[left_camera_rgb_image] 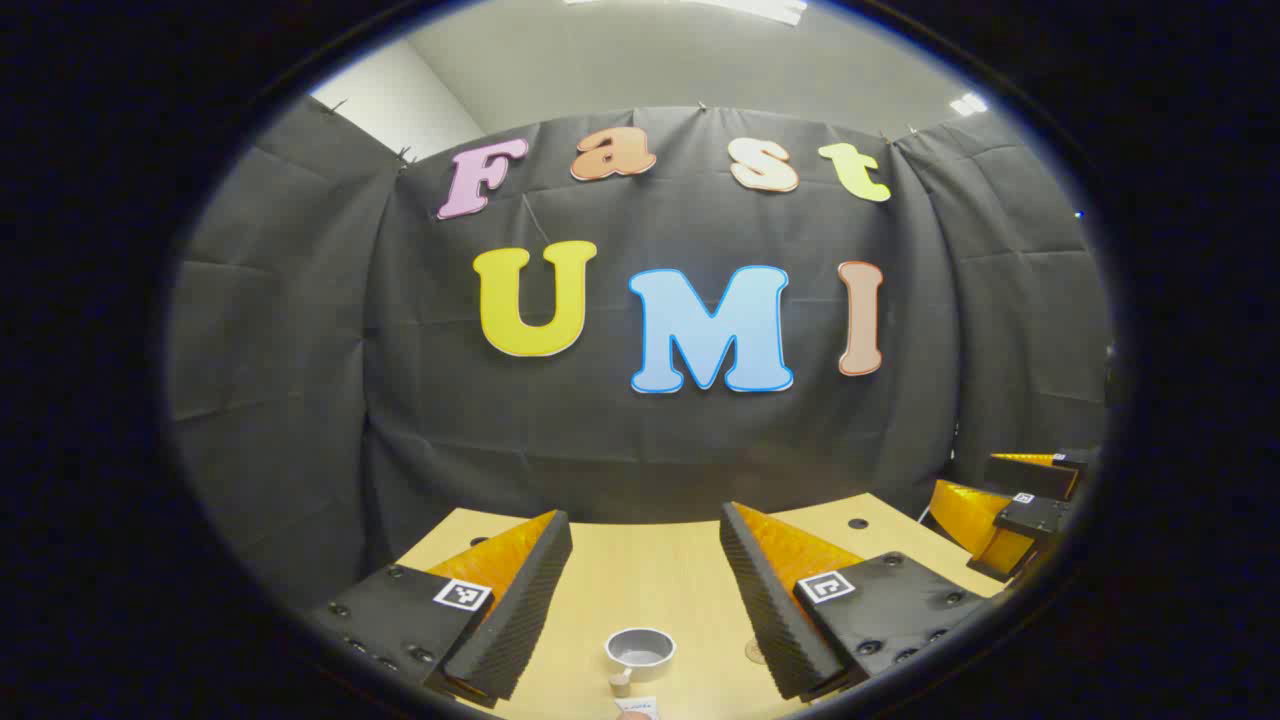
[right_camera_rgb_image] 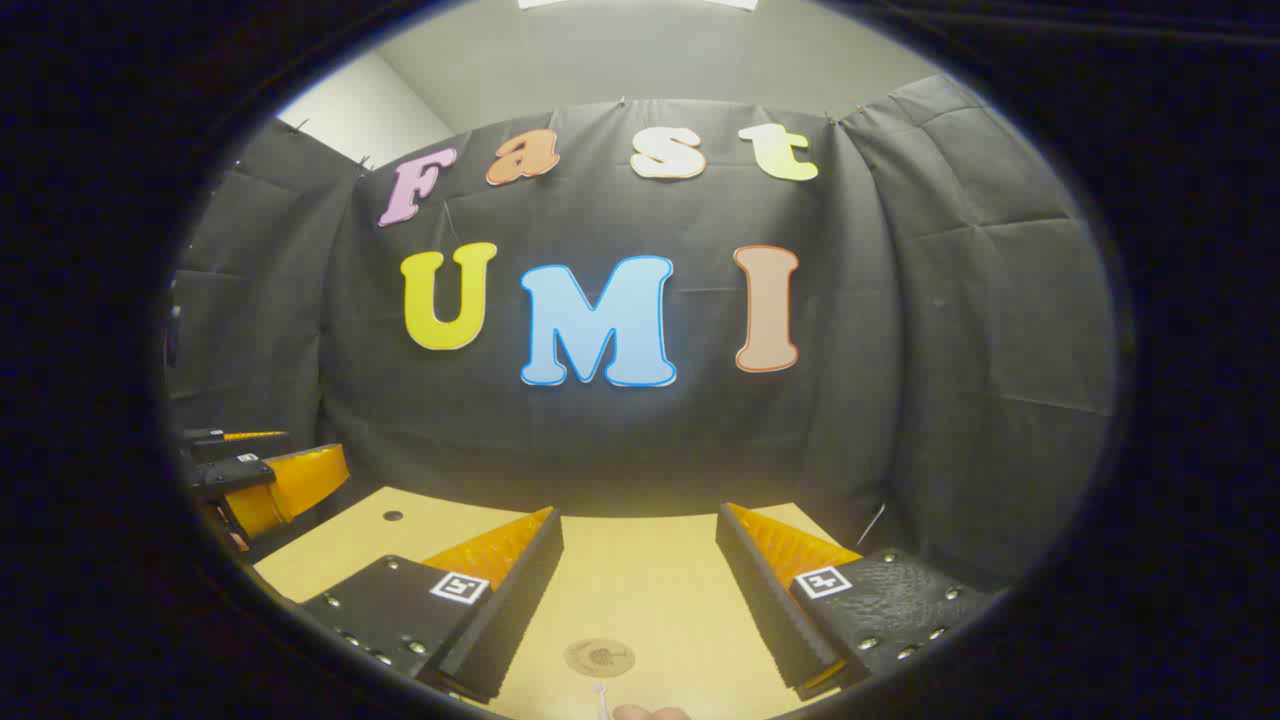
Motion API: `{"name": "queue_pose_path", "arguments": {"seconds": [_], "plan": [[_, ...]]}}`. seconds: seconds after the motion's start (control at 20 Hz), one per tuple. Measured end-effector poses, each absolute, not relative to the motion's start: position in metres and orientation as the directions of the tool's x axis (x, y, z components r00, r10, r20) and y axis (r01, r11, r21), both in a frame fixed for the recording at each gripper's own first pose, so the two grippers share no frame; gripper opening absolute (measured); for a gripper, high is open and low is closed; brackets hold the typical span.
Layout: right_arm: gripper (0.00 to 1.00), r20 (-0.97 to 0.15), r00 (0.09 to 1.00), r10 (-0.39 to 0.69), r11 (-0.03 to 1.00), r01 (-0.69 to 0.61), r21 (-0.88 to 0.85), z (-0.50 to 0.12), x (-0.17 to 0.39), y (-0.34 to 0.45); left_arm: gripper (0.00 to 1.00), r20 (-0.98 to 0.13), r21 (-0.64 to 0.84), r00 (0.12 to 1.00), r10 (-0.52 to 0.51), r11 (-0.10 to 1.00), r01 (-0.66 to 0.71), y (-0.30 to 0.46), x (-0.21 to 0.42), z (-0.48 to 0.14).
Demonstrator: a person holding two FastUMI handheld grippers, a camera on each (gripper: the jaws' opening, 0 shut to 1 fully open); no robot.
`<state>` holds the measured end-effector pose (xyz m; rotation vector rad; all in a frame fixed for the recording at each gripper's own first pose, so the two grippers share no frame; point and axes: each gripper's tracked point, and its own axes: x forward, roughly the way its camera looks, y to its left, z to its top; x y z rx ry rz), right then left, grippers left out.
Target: Put the toothbrush and toothpaste on the desktop into the cup, then pick up the cup and place it on the coaster on the desktop.
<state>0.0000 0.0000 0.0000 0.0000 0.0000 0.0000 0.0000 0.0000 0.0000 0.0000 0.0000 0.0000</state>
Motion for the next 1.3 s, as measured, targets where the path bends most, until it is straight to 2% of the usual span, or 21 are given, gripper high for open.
{"name": "queue_pose_path", "arguments": {"seconds": [0.15, 0.35, 0.4, 0.45, 0.6, 0.7, 0.8, 1.0, 1.05, 1.1, 1.3], "plan": [[0.95, -0.005, 1.000, 0.004, 1.000, -0.004, -0.011, 0.000, 0.006, 0.003, 0.99, -0.018, -0.012, 1.000, -0.005, 1.000, 0.005, -0.001, 0.006, -0.007], [0.95, -0.009, 1.000, 0.026, 0.999, -0.026, -0.023, 0.000, 0.010, 0.010, 0.92, -0.053, -0.024, 0.999, -0.001, 1.000, 0.000, 0.001, 0.011, -0.017], [0.95, -0.010, 1.000, 0.030, 0.999, -0.030, -0.024, -0.001, 0.011, 0.012, 0.99, -0.055, -0.024, 0.998, 0.000, 1.000, -0.001, 0.001, 0.011, -0.018], [0.95, -0.014, 0.999, 0.033, 0.999, -0.034, -0.024, -0.002, 0.012, 0.013, 0.92, -0.056, -0.022, 0.998, 0.001, 1.000, -0.003, 0.002, 0.011, -0.018], [0.95, -0.027, 0.999, 0.040, 0.999, -0.041, -0.031, -0.006, 0.013, 0.015, 0.96, -0.064, -0.018, 0.998, -0.001, 1.000, 0.000, 0.000, 0.012, -0.022], [0.95, -0.044, 0.998, 0.048, 0.998, -0.049, -0.030, -0.012, 0.013, 0.017, 0.92, -0.094, -0.020, 0.995, -0.012, 1.000, 0.010, -0.003, 0.015, -0.033], [0.95, -0.094, 0.994, 0.052, 0.998, -0.055, -0.033, -0.028, 0.014, 0.016, 0.99, -0.161, -0.028, 0.986, -0.032, 0.999, 0.028, -0.009, 0.015, -0.059], [0.95, -0.250, 0.966, 0.067, 0.997, -0.074, -0.019, -0.081, 0.014, 0.018, 0.99, -0.298, -0.055, 0.953, -0.053, 0.998, 0.039, -0.013, 0.005, -0.123], [0.96, -0.293, 0.953, 0.075, 0.997, -0.080, -0.007, -0.098, 0.011, 0.020, 0.93, -0.332, -0.059, 0.942, -0.054, 0.998, 0.036, -0.011, 0.002, -0.140], [0.95, -0.334, 0.939, 0.078, 0.997, -0.081, 0.005, -0.113, 0.009, 0.020, 0.99, -0.363, -0.062, 0.930, -0.051, 0.998, 0.030, -0.008, -0.003, -0.156], [0.96, -0.481, 0.872, 0.089, 0.996, -0.084, 0.030, -0.166, 0.004, 0.024, 0.96, -0.480, -0.079, 0.876, -0.051, 0.997, 0.014, 0.001, -0.020, -0.212]]}}
